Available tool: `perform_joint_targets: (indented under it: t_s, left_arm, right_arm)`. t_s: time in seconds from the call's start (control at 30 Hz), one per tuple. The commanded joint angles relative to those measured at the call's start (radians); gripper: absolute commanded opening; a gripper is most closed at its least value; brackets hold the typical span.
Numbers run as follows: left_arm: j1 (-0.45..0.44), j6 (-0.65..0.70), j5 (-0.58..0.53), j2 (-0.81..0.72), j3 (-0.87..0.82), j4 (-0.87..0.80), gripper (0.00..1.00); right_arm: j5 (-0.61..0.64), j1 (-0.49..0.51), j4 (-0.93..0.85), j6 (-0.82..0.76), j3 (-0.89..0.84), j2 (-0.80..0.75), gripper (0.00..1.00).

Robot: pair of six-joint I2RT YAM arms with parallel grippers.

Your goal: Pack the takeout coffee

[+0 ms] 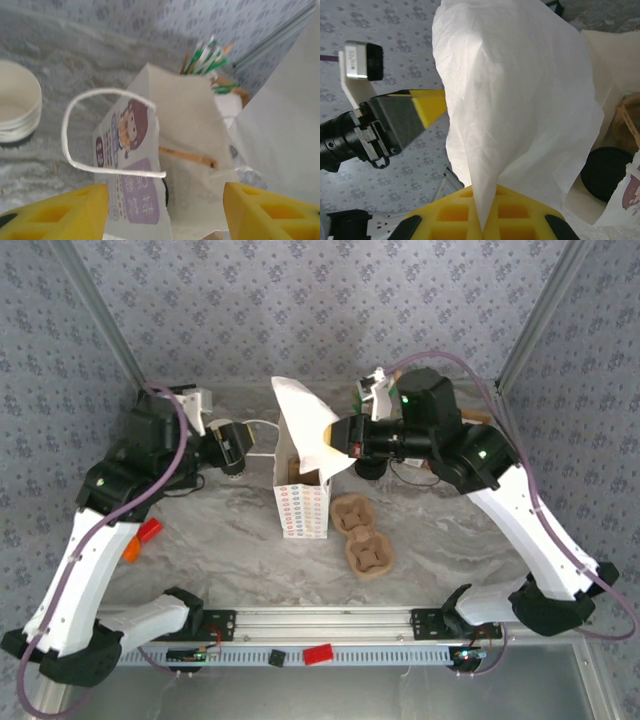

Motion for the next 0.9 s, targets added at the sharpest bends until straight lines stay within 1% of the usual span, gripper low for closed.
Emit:
perform_joint_targets:
  t_s: [0.0,0.07,0.13,0.23,0.33,0.43,0.5,0.57,0.73,0.83,0.87]
  left_arm:
    - [0.012,-0.010,0.104,0.029,-0.052,0.013,0.65]
    - [0.021,-0.006,0.151,0.056,-0.058,0.020,0.68]
    - [0.022,-0.006,0.163,0.081,-0.062,0.026,0.68]
    - [0.023,-0.006,0.163,0.092,-0.088,0.053,0.65]
    - [0.025,0.001,0.160,0.100,-0.096,0.054,0.60]
    - [0.028,0.001,0.119,0.096,-0.106,0.051,0.53]
    - [0.030,0.004,0.099,0.094,-0.108,0.042,0.49]
    - [0.031,0.007,0.095,0.094,-0.115,0.044,0.45]
    - [0.032,0.002,0.078,0.099,-0.120,0.049,0.43]
    - [0.031,0.003,0.068,0.099,-0.121,0.050,0.43]
    - [0.031,0.004,0.068,0.100,-0.119,0.047,0.42]
  right_arm:
    - [0.034,0.004,-0.012,0.065,0.010,0.016,0.00]
    - [0.035,-0.002,0.023,0.099,-0.021,0.030,0.00]
    - [0.025,-0.004,0.058,0.130,-0.037,0.049,0.00]
    - [0.042,-0.010,0.015,0.128,-0.004,0.095,0.00]
    - [0.058,-0.020,0.011,0.137,0.010,0.134,0.00]
    - [0.110,-0.018,-0.054,0.120,0.057,0.183,0.00]
    - [0.126,-0.017,-0.073,0.111,0.057,0.198,0.00]
    - [0.163,-0.016,-0.103,0.091,0.075,0.217,0.00]
    - [0.255,0.010,-0.235,0.023,0.166,0.289,0.00]
    - [0.253,0.022,-0.265,0.003,0.186,0.328,0.00]
    - [0.271,0.033,-0.282,-0.005,0.195,0.339,0.00]
